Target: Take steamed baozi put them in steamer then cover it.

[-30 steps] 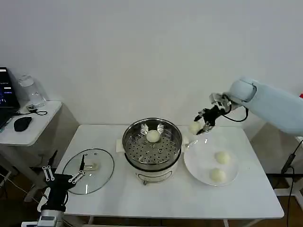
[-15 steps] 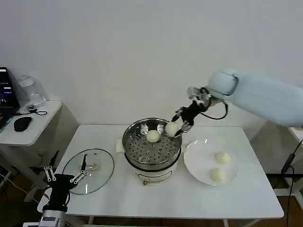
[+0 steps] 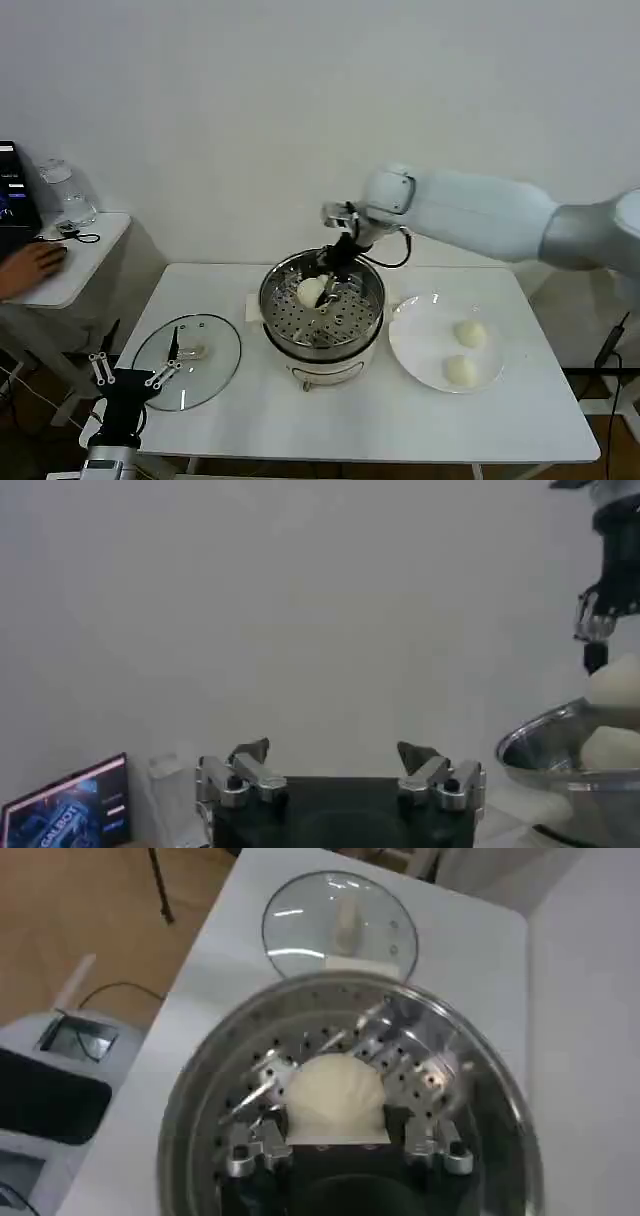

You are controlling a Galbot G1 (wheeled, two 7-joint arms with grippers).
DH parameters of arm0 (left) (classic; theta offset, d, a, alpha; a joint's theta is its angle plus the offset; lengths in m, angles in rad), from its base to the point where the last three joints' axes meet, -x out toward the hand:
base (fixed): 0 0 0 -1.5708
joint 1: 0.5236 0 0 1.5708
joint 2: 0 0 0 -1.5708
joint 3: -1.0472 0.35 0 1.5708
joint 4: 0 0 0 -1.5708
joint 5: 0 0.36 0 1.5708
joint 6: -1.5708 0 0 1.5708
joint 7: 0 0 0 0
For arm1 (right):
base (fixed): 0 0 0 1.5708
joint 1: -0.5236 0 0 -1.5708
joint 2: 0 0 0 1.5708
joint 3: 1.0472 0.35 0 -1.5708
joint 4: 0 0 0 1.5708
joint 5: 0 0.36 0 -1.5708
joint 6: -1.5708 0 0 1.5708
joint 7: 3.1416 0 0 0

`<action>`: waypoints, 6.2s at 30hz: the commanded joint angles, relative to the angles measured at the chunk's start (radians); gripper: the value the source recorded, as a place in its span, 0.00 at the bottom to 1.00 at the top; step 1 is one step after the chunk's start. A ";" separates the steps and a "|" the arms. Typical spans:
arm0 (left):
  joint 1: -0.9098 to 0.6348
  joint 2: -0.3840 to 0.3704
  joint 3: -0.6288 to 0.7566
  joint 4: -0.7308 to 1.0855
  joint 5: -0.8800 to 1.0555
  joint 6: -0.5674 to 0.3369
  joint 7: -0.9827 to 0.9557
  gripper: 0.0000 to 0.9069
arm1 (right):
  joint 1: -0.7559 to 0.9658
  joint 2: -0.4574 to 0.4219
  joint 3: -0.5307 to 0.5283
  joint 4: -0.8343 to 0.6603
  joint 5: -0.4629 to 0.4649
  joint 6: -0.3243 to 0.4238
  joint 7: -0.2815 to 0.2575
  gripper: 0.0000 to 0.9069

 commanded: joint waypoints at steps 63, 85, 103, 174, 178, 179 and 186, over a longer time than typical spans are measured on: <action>0.004 -0.001 0.058 -0.004 0.040 0.000 -0.006 1.00 | -0.122 -0.731 0.074 0.271 -0.651 0.271 -0.242 1.00; 0.004 -0.008 0.026 0.001 0.041 0.010 -0.008 1.00 | -0.330 -0.580 0.140 0.106 -0.691 0.285 -0.196 1.00; -0.004 -0.006 0.022 0.008 0.040 0.013 -0.007 1.00 | -0.379 -0.514 0.167 0.035 -0.712 0.267 -0.184 1.00; 0.032 -0.039 0.006 -0.036 0.055 0.004 -0.008 1.00 | -0.033 -0.223 0.169 0.552 -1.140 0.561 -0.073 0.63; 0.030 -0.040 -0.005 -0.032 0.052 0.003 -0.008 1.00 | -0.057 -0.229 0.160 0.586 -1.151 0.562 -0.071 0.63; 0.027 -0.040 -0.005 -0.030 0.051 0.004 -0.008 1.00 | -0.060 -0.231 0.160 0.590 -1.160 0.562 -0.072 0.63; 0.020 -0.043 -0.004 -0.015 0.051 0.004 -0.009 1.00 | -0.088 -0.255 0.144 0.603 -1.200 0.589 -0.067 0.63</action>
